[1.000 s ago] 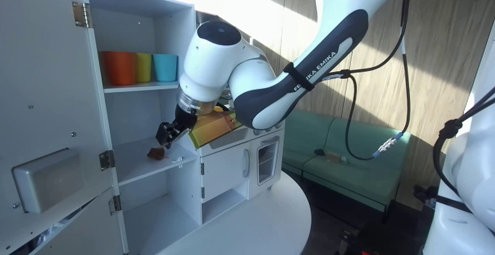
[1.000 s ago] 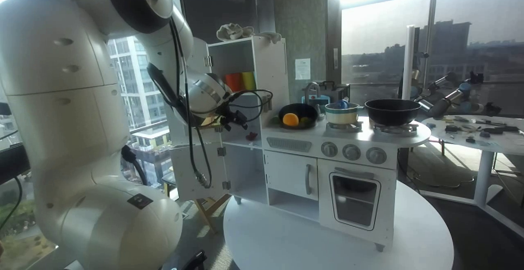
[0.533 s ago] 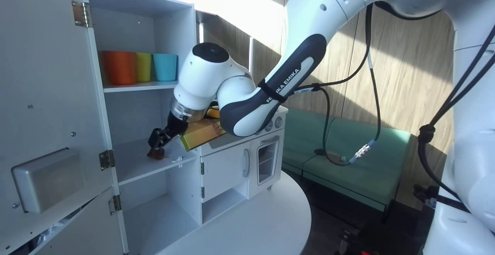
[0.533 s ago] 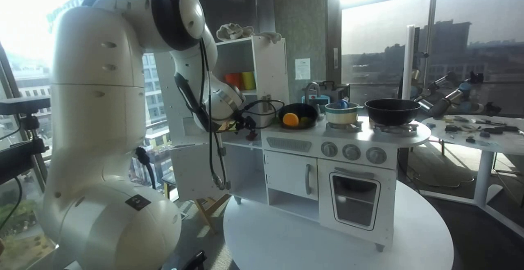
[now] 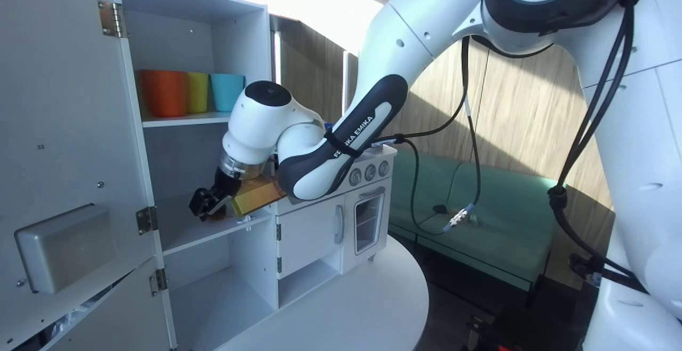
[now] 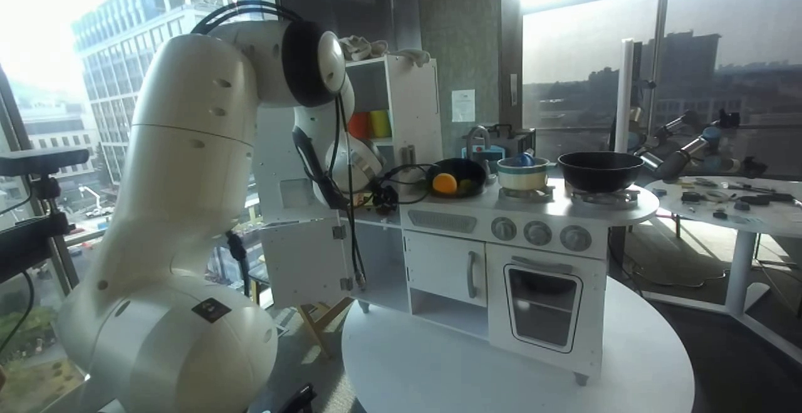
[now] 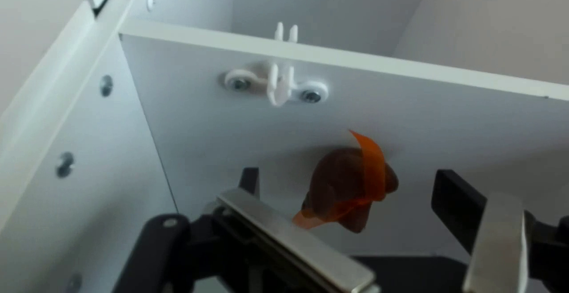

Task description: Firstly, shift the bottle to the plastic pot, then the yellow and brown toys to the bowl

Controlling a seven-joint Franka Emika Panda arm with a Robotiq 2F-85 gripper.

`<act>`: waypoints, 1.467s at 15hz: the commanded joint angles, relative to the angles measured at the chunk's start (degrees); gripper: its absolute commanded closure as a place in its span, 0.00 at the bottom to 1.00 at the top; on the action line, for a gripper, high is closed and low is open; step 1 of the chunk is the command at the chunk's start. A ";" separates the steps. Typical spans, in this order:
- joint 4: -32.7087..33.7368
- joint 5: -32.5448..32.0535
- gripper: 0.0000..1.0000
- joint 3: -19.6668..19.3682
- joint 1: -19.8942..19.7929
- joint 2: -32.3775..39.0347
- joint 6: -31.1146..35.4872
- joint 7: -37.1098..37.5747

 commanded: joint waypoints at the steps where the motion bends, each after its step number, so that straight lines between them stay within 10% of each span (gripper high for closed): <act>1: 5.14 0.63 0.00 0.88 -0.37 4.67 2.15 -3.47; 3: 6.75 -0.96 0.00 0.29 0.43 5.94 2.51 -3.10; 12: 7.32 -1.19 0.81 -0.05 1.93 5.66 1.14 -1.36; 22: -3.91 0.99 0.84 2.70 2.67 -5.41 -5.38 3.69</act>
